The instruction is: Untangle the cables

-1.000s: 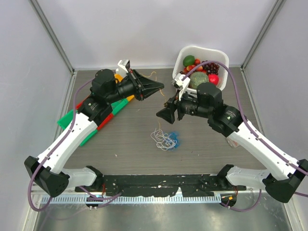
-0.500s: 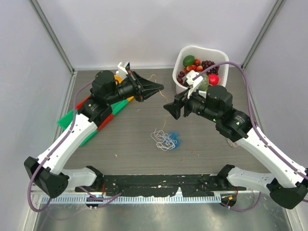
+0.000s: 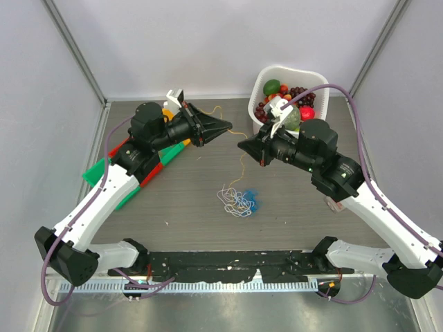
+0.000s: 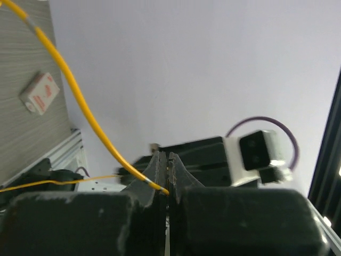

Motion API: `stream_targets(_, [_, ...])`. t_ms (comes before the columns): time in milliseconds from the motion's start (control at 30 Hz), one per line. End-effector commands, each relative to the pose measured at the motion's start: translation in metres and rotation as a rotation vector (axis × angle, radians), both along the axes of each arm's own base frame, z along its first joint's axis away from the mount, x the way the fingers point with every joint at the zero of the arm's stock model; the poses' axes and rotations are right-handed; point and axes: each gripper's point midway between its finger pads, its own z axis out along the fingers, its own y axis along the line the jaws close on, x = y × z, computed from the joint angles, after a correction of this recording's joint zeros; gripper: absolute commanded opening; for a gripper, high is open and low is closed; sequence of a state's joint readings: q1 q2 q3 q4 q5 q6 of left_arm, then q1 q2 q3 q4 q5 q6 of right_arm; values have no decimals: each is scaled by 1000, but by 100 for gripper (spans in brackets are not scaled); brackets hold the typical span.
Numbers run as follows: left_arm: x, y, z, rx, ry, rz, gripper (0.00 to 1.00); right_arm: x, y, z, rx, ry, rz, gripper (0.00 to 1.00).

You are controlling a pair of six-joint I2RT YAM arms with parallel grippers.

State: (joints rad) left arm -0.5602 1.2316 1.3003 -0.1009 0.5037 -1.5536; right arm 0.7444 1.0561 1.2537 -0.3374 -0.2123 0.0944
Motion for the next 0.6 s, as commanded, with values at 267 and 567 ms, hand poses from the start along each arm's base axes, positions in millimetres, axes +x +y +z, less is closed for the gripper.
stream_targets(267, [10,-16,-60,81,79,-63,0,-15,-8,115,317,-52,-27,0])
stream_targets(567, [8,33,-91,264,65,90,60,-16,-14,123,265,-29,-46,1])
